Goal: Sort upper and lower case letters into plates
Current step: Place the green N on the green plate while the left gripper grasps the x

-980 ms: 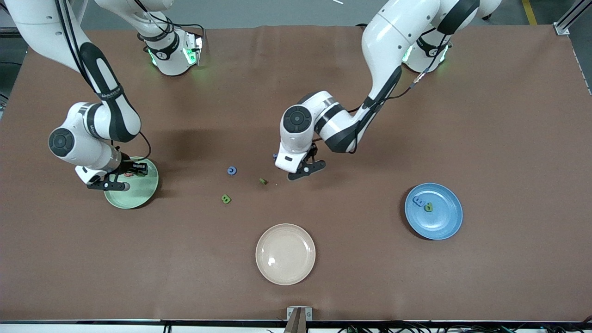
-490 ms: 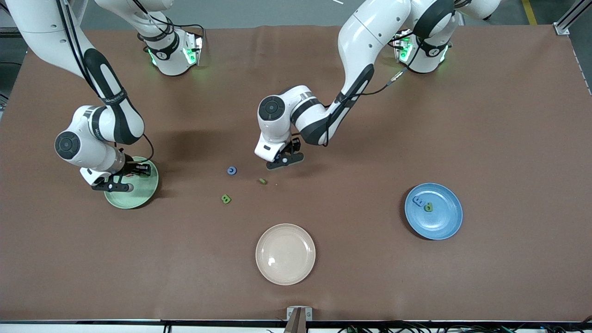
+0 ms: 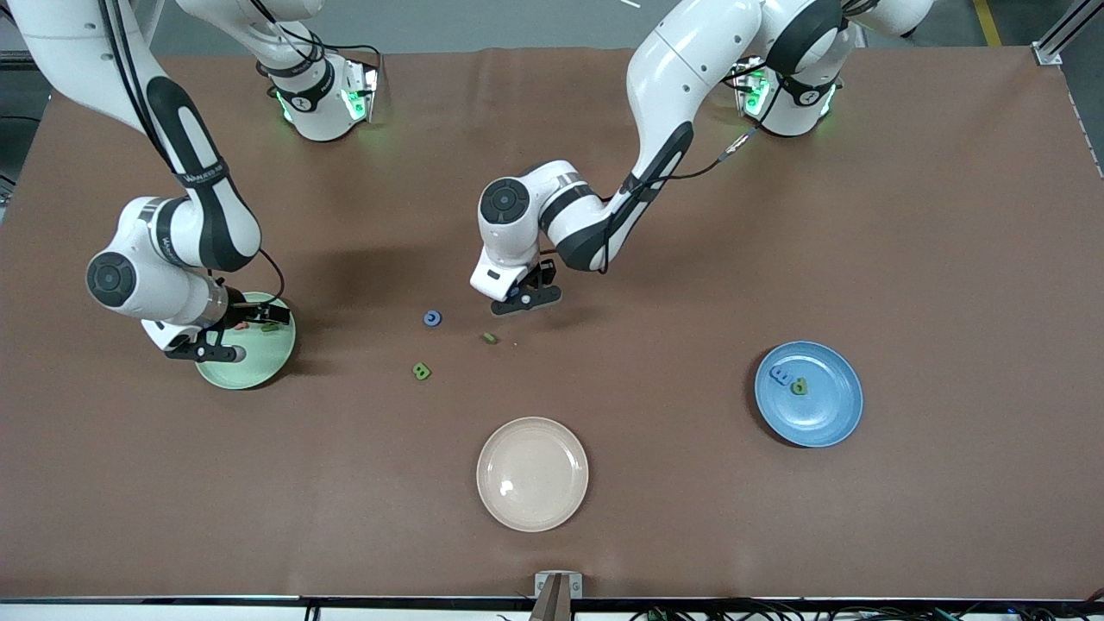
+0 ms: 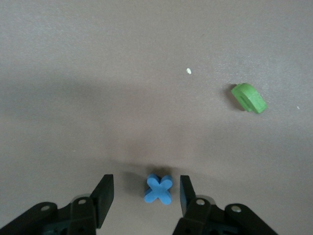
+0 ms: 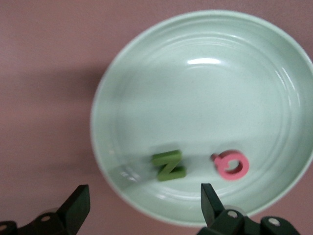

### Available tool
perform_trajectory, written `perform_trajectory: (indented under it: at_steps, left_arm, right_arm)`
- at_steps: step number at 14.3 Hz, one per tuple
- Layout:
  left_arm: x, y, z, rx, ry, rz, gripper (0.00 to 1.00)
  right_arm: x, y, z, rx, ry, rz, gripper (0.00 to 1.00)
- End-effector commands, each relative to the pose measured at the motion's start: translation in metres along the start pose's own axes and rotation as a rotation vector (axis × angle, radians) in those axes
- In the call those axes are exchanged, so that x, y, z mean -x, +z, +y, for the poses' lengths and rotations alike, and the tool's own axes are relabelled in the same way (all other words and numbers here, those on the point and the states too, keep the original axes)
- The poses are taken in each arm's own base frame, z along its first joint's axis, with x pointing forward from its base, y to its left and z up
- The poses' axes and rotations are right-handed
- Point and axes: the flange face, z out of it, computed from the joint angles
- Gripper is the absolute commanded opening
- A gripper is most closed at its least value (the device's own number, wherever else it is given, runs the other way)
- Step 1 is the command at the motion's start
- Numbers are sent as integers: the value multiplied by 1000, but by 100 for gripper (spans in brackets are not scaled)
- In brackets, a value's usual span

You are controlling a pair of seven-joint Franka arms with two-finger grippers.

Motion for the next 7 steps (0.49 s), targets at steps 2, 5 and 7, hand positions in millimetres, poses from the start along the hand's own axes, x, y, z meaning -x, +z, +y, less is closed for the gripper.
perform_trajectory:
  at_steps: [2, 5, 7]
  left_arm:
    - [3, 6, 8, 10, 24, 17, 61]
    - [9, 14, 8, 2, 35, 15, 54]
    - [8, 17, 7, -2, 34, 13, 48]
  right_arm:
    - [-6, -44, -82, 23, 181, 24, 100]
    - [-11, -49, -151, 11, 293, 68, 99]
    - [-20, -40, -191, 9, 378, 81, 99]
